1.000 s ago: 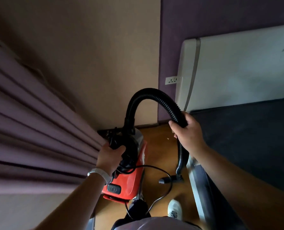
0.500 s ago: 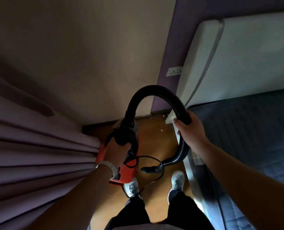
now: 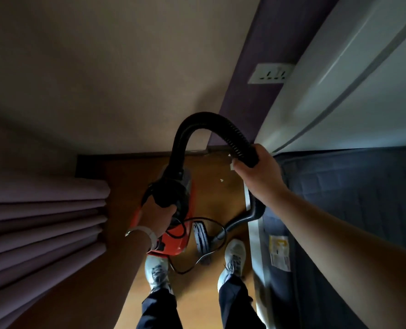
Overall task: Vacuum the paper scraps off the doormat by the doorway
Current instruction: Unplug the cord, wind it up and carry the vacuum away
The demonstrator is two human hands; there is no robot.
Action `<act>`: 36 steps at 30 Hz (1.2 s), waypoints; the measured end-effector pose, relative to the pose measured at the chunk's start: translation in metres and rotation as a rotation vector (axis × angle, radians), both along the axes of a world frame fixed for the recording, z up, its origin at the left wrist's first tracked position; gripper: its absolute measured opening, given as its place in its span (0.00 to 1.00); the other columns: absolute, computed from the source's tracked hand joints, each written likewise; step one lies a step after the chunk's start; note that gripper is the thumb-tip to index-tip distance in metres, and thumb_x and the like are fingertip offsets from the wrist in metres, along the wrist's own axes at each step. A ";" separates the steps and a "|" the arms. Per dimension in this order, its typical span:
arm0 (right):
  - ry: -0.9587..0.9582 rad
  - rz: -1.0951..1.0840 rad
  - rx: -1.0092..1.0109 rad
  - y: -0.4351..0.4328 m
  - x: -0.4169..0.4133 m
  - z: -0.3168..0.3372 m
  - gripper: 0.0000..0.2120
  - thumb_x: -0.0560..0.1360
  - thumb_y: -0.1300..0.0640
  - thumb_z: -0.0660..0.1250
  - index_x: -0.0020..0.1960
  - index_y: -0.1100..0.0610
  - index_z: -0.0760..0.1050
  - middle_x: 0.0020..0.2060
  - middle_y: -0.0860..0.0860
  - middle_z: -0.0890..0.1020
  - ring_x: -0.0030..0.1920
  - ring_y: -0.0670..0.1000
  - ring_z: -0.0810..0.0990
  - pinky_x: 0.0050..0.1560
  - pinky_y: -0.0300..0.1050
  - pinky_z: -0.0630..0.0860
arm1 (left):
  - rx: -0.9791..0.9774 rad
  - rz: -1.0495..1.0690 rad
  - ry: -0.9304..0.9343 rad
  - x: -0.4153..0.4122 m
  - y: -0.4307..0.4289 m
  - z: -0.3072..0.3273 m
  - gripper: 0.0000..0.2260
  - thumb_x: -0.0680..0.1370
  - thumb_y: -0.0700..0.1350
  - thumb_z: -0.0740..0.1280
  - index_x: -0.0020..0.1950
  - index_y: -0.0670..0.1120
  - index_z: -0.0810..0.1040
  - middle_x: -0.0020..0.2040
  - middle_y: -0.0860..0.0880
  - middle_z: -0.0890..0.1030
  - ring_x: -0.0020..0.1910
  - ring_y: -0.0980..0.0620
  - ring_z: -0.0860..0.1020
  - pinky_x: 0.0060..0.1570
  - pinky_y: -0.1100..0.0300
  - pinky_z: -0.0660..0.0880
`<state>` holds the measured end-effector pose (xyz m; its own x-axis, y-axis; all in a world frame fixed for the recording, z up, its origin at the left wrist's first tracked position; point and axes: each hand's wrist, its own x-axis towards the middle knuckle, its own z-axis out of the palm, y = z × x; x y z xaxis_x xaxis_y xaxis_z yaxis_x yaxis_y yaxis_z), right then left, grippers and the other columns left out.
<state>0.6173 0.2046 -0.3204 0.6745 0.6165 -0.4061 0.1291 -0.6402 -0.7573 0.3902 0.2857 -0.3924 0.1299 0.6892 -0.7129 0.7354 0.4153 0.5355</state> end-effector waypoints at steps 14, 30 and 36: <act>-0.169 0.006 0.050 0.032 0.067 -0.214 0.11 0.70 0.51 0.71 0.39 0.47 0.68 0.28 0.45 0.73 0.27 0.46 0.72 0.30 0.44 0.71 | -0.028 0.026 -0.053 0.054 -0.005 -0.237 0.23 0.74 0.43 0.70 0.69 0.51 0.73 0.49 0.54 0.81 0.42 0.57 0.78 0.36 0.62 0.73; -0.168 -0.099 0.087 -0.001 0.085 -0.329 0.12 0.71 0.55 0.74 0.37 0.47 0.71 0.28 0.46 0.74 0.27 0.43 0.72 0.27 0.34 0.68 | -0.029 -0.096 -0.124 0.075 -0.008 -0.339 0.19 0.73 0.36 0.69 0.62 0.47 0.76 0.45 0.50 0.82 0.38 0.54 0.79 0.33 0.62 0.73; -0.174 -0.084 0.048 -0.013 0.087 -0.344 0.09 0.72 0.54 0.73 0.44 0.54 0.73 0.31 0.46 0.74 0.30 0.45 0.73 0.32 0.41 0.71 | -0.032 -0.178 -0.097 0.075 0.000 -0.344 0.27 0.68 0.46 0.76 0.66 0.52 0.75 0.54 0.51 0.82 0.54 0.49 0.80 0.54 0.49 0.79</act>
